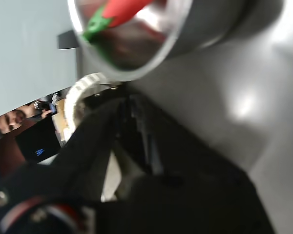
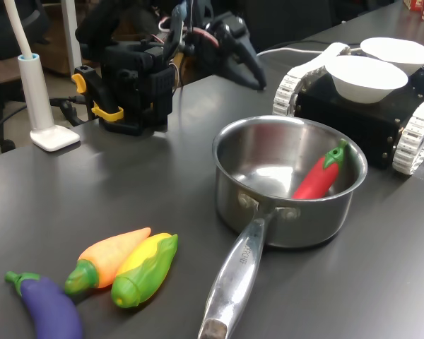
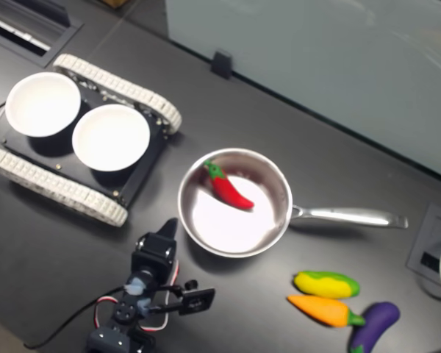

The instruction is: Pick up the chilli and place them in the pan

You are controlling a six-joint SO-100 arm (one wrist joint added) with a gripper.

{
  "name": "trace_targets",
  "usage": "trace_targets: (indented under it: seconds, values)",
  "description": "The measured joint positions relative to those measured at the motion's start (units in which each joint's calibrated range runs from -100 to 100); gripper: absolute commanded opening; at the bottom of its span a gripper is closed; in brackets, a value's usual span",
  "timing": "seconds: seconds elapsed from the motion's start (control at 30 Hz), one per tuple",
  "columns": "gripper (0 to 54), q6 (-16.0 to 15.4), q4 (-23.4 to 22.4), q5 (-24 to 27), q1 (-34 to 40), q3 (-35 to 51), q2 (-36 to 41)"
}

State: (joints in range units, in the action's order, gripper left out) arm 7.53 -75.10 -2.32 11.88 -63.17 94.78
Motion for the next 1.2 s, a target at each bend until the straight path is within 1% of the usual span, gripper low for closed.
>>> trace_targets:
  seconds: [0.1, 0.17, 0.3, 0.43, 0.6, 0.7, 0.83, 1.0, 1.2]
  values:
    - [0.0, -0.73, -2.72, -0.49, -1.76, -1.72, 0.00]
    - [0.0, -1.10, -4.59, -0.83, -1.65, -2.17, 0.00]
    - [0.0, -1.10, -6.46, -1.03, -2.20, -5.07, 0.00]
    - [0.1, -1.10, -6.54, -1.07, -3.08, -7.87, 0.00]
    - [0.1, -1.10, -6.46, -1.42, -6.16, -11.22, 0.00]
    - [0.1, -1.10, -6.03, -1.42, -6.27, -13.12, 0.00]
    - [0.1, -1.10, -5.95, -1.42, -6.27, -13.30, 0.00]
    - [0.1, -1.10, -5.95, -1.22, -8.03, -13.30, 0.00]
    - [0.1, -1.10, -5.95, -1.32, -7.92, -13.30, 0.00]
